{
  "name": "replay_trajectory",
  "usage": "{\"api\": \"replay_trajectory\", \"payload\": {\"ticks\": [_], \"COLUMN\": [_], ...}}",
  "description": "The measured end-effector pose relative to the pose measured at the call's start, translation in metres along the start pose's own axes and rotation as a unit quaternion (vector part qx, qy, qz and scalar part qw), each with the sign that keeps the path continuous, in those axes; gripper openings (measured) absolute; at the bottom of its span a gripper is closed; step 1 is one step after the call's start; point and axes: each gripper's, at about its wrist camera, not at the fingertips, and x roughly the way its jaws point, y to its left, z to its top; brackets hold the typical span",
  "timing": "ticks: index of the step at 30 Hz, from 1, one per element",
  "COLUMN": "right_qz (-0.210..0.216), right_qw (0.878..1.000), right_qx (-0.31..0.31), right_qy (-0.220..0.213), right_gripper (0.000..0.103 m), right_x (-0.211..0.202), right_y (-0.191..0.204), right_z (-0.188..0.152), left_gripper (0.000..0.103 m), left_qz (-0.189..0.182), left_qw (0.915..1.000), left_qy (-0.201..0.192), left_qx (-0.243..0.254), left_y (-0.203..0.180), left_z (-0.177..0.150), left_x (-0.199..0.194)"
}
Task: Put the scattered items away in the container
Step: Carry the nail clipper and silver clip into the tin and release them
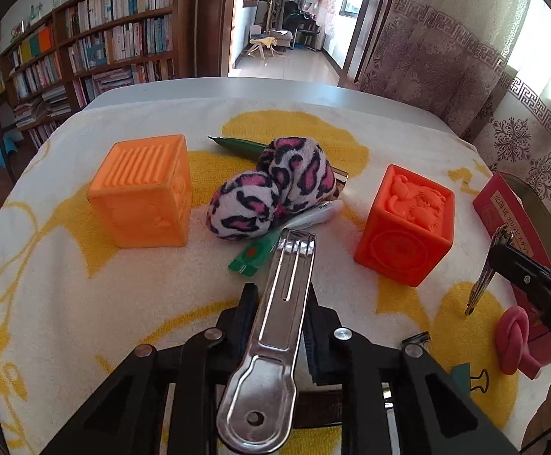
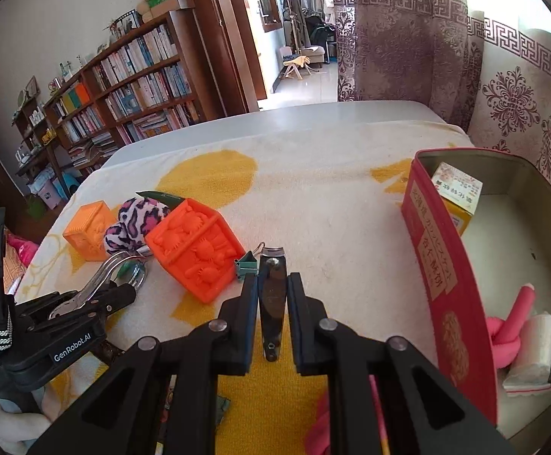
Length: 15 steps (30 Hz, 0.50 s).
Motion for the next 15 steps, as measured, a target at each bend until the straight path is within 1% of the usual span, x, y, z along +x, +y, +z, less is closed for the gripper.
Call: {"api": "replay_trajectory", "payload": {"ticks": [3,9,15], "right_qz": [0.001,-0.012,-0.038], "right_qw": [1.000,0.997,0.992], "right_qx": [0.010,0.030,0.062], "right_qy": [-0.025,-0.068,-0.106], "right_gripper": [0.017,0.017,0.017], "right_x": [-0.012,-0.035,-0.058], "right_y": [-0.002,-0.013,-0.039], "right_z": [0.003,0.008,0.017], "left_gripper": [0.022,0.022,0.022], "left_qz": [-0.016,-0.043,-0.057], "left_qw": [0.9997,0.9974,0.9964], "left_qy": [-0.014,-0.052,-0.060], "left_qx": [-0.014,-0.026,-0.017], "left_y": [0.005,0.008,-0.005], "left_z": [0.002,0.006,0.008], "left_x": [-0.011,-0.041,-0.050]}}
